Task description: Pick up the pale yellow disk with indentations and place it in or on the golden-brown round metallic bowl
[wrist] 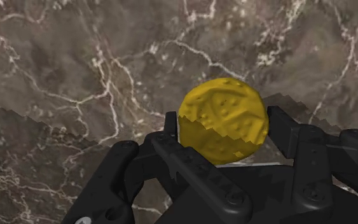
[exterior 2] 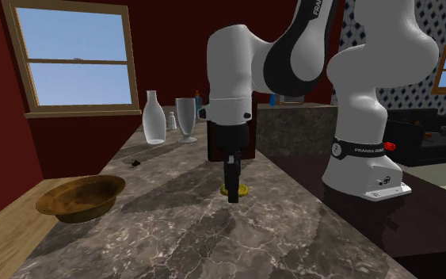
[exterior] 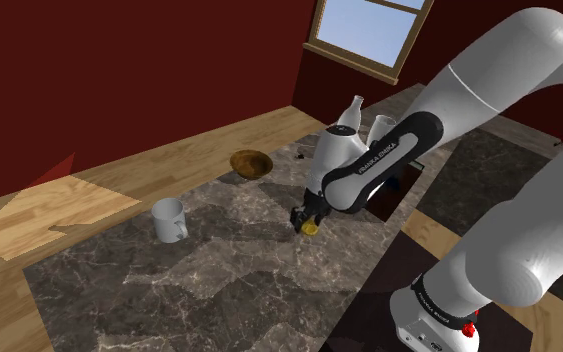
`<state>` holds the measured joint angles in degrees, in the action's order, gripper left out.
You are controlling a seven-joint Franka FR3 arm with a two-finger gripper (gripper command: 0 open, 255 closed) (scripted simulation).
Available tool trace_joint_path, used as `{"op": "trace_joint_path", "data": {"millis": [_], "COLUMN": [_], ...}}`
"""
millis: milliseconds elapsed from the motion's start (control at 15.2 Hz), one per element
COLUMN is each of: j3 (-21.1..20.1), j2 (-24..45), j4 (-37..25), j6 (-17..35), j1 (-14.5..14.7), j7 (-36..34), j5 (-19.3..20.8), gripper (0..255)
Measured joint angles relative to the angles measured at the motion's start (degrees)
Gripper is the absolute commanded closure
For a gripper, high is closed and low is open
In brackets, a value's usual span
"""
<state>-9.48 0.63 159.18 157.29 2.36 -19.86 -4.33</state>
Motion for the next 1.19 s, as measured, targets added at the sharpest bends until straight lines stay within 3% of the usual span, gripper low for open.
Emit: {"op": "trace_joint_path", "data": {"millis": [990, 1188], "j3": [0.43, 0.63], "j2": [-14.57, -10.70], "j4": [-1.10, -6.06], "j6": [-15.61, -16.70], "j1": [0.43, -0.34], "j7": [1.37, 1.22], "j5": [-2.04, -0.88], "gripper": [255, 255]}}
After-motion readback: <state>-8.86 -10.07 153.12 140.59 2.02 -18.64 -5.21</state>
